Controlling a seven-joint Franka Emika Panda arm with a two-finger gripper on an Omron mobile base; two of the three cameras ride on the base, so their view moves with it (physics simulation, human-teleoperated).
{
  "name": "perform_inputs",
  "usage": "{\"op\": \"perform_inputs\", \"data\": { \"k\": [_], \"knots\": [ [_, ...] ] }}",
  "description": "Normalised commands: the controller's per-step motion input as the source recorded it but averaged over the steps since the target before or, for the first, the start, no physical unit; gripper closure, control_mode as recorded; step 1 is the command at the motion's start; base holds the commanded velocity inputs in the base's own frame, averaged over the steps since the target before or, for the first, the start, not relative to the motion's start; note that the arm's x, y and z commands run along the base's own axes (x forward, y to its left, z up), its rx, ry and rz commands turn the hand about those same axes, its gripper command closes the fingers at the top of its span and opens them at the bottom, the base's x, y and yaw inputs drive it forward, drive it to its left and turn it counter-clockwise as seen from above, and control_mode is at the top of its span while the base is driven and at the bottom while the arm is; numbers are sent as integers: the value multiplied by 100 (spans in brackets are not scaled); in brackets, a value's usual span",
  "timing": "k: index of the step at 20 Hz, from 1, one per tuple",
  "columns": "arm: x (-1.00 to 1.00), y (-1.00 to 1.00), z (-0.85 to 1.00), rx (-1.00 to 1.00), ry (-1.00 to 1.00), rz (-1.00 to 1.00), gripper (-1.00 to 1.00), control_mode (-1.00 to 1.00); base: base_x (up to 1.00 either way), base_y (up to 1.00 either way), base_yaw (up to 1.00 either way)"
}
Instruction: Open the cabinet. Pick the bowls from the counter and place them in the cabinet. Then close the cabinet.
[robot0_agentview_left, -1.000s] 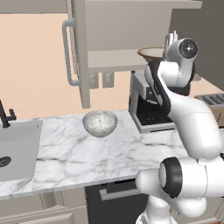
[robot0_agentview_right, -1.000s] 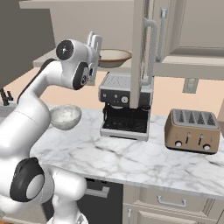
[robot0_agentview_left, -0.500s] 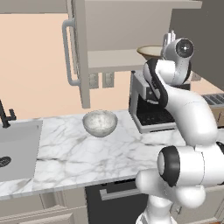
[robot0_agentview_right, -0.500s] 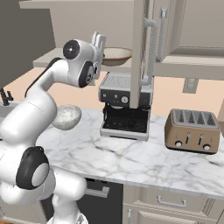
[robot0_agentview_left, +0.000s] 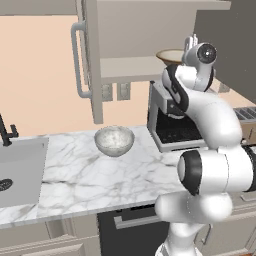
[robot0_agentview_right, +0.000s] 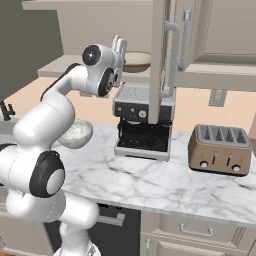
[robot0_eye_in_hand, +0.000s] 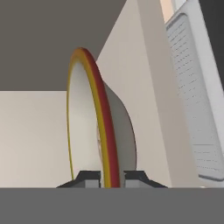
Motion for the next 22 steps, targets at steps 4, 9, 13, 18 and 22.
{"op": "perform_inputs", "data": {
  "k": [4, 9, 13, 18, 22],
  "knots": [
    [43, -16, -6, 0, 0, 0, 100, -100, 0, 0, 0],
    [43, -11, -11, 0, 0, 0, 100, -100, 0, 0, 0],
    [42, 0, -22, 0, 0, 0, -100, -100, 0, 0, 0],
    [39, 0, -20, -1, -6, 0, -100, -100, 0, 0, 0],
    [1, -1, -2, 0, -3, 0, -100, -100, 0, 0, 0]
  ]
}}
